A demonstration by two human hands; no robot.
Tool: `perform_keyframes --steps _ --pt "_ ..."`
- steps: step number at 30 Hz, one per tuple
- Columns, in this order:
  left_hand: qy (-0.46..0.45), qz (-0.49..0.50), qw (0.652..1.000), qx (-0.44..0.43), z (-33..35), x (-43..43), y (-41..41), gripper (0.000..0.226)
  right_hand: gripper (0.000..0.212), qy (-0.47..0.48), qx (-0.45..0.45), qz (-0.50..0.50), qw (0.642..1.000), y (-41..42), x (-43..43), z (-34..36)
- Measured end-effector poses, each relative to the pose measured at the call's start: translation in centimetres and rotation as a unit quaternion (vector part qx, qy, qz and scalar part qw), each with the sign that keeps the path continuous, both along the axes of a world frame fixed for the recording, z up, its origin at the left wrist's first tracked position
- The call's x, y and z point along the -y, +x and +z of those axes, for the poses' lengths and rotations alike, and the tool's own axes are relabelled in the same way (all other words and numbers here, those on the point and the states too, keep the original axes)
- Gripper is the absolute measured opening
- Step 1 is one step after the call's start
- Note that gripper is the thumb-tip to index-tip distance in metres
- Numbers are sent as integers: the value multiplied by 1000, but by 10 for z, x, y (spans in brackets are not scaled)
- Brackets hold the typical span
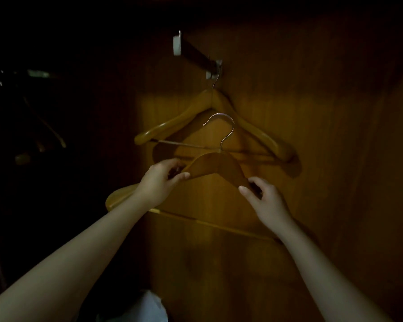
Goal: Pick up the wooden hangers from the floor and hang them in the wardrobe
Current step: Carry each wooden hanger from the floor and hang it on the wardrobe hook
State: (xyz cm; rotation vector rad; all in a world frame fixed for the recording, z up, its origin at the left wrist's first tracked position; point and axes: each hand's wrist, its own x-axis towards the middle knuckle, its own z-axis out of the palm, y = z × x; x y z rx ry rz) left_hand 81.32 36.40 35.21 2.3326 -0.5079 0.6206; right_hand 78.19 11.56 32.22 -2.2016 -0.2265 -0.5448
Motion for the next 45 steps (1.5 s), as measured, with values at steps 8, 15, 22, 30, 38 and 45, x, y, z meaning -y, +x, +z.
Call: perform_keyframes --steps 8,15,22,30,38,45 --pt "-6 58 994 97 90 22 58 36 51 10 86 -51 995 48 -1 83" --pt "61 125 983 117 133 28 104 38 49 5 80 -67 994 84 -11 128" --pt "8 112 990 90 135 32 132 42 30 -25 88 -104 990 111 -21 149" --pt "37 118 991 50 115 21 150 46 25 -67 59 -116 989 130 -31 141" --pt "42 92 994 42 102 15 155 49 30 -78 44 -114 989 137 -29 140" --pt "29 98 993 65 95 24 160 43 33 -119 102 -153 976 143 -27 129"
